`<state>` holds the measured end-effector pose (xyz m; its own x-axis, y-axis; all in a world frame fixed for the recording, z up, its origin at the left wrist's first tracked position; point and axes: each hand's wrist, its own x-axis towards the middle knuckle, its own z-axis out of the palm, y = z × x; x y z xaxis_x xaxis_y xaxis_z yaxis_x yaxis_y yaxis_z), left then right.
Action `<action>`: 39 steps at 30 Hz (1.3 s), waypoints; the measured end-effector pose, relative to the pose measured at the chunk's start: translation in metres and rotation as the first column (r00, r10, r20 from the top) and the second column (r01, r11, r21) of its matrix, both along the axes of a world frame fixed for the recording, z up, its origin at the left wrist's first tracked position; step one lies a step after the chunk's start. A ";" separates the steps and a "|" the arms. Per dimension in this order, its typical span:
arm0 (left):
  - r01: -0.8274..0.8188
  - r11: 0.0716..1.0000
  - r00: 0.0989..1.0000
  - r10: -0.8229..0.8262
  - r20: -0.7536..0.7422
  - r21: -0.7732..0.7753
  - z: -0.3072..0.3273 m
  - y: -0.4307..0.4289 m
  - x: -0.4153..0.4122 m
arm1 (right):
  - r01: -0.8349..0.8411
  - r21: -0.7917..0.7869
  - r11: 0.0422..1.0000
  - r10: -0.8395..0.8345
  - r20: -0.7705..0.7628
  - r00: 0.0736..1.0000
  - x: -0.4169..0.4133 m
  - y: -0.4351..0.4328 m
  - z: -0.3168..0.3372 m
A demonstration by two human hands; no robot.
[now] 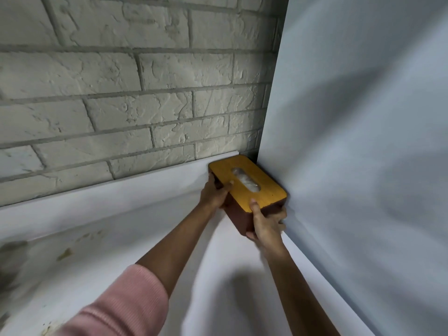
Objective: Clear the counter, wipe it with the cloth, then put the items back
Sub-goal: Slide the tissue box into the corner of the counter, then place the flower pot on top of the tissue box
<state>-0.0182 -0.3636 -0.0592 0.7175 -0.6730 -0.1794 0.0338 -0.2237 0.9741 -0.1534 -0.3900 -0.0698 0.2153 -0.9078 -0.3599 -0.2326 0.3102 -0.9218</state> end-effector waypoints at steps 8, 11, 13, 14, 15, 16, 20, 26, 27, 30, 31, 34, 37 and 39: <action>0.014 1.000 0.992 -0.017 -0.123 -0.026 0.012 0.018 0.001 | 0.000 -0.034 0.999 -0.004 -0.104 0.995 -0.001 0.000 -0.008; -0.018 0.998 1.000 0.017 0.008 0.066 0.008 0.047 -0.001 | 0.085 -0.031 0.996 -0.087 -0.096 0.992 0.000 0.015 -0.009; -0.053 0.995 0.996 0.047 0.071 0.081 0.008 0.071 0.001 | 0.114 -0.073 0.991 -0.121 -0.099 0.988 0.003 0.033 -0.004; -0.069 0.994 0.992 0.059 0.112 0.081 0.010 0.084 0.003 | 0.121 -0.095 0.988 -0.130 -0.096 0.987 0.004 0.043 -0.001; -0.082 0.993 0.984 0.068 0.166 0.081 0.012 0.098 0.004 | 0.120 -0.120 0.985 -0.132 -0.093 0.987 0.006 0.054 0.002; -0.093 0.992 0.970 0.071 0.231 0.087 0.015 0.111 0.006 | 0.109 -0.149 0.983 -0.123 -0.090 0.988 0.007 0.064 0.004; -0.128 0.982 0.895 0.054 0.443 0.138 0.032 0.179 0.011 | -0.068 -0.285 0.956 0.039 -0.108 0.993 0.015 0.119 0.017; -0.215 0.961 0.769 0.056 0.637 0.176 0.054 0.296 0.025 | -0.418 -0.478 0.773 0.368 -0.199 0.908 0.046 0.209 0.030; -0.248 0.953 0.744 0.072 0.665 0.175 0.057 0.320 0.029 | -0.475 -0.480 0.737 0.426 -0.216 0.879 0.053 0.227 0.030; -0.376 0.903 0.662 0.105 0.742 0.208 0.060 0.388 0.045 | -0.605 -0.488 0.629 0.564 -0.248 0.787 0.076 0.277 0.026; -0.423 0.876 0.637 0.107 0.764 0.230 0.059 0.406 0.051 | -0.637 -0.491 0.594 0.595 -0.264 0.759 0.082 0.290 0.023; -0.547 0.781 0.622 0.136 0.771 0.303 0.053 0.455 0.067 | -0.733 -0.489 0.473 0.667 -0.345 0.660 0.103 0.325 0.013; -0.566 0.694 0.708 0.133 0.694 0.444 0.040 0.485 0.075 | -0.808 -0.491 0.325 0.695 -0.455 0.557 0.122 0.344 0.004; -0.537 0.639 0.777 0.120 0.618 0.550 0.029 0.497 0.078 | -0.841 -0.500 0.209 0.666 -0.557 0.497 0.138 0.351 0.002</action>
<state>0.0597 0.1332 -0.0299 0.9777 -0.2081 -0.0274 -0.1746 -0.8787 0.4443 -0.0153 -0.0394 -0.0675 0.9479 -0.3042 0.0948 -0.1770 -0.7501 -0.6372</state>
